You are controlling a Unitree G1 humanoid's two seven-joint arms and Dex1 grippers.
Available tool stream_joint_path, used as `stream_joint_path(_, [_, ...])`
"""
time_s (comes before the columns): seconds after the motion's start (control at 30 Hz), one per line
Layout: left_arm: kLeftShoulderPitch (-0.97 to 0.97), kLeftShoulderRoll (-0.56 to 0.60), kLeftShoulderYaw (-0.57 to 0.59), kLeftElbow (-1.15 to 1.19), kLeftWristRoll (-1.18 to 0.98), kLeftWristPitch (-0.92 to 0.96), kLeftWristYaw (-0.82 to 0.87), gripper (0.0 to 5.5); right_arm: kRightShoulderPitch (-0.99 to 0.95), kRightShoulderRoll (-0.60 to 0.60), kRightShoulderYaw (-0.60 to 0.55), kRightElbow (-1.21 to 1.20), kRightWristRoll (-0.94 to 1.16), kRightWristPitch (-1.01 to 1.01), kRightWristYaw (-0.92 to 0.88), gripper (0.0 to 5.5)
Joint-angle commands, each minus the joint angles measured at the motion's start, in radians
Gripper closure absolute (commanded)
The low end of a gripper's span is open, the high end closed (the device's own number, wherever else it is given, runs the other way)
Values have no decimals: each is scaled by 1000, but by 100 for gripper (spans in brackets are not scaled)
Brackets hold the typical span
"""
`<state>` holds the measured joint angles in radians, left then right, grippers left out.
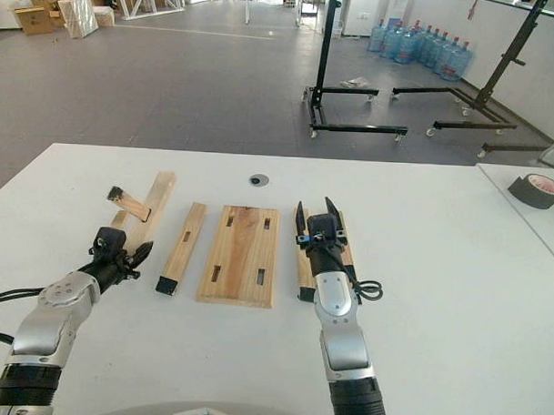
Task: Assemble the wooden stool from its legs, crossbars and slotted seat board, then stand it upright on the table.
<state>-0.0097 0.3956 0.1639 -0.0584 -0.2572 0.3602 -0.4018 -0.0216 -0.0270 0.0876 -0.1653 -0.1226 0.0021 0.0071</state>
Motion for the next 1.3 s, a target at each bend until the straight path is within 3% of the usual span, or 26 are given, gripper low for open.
stream_joint_path(0.03, [-100, 10, 148, -68, -412, 141, -249, 347, -71, 22, -120, -83, 393, 174, 160, 282])
stream_joint_path(0.17, [-111, 117, 155, -79, -699, 370, -517, 348, -103, -41, -183, -210, 809, 399, 330, 282])
stream_joint_path(0.3, [-159, 234, 61, -44, -712, 444, -762, 348, -111, -96, -171, -326, 1166, 583, 437, 282])
stream_joint_path(0.47, [-238, 277, -5, -41, -728, 488, -895, 348, -163, -101, -155, -329, 1418, 684, 434, 282])
stream_joint_path(0.83, [-214, 321, -99, -70, -660, 468, -1004, 348, -278, -139, -127, -260, 1450, 718, 455, 282])
stream_joint_path(1.3, [-201, 328, -131, -105, -657, 471, -1039, 348, -285, -189, -58, -207, 1401, 786, 516, 282])
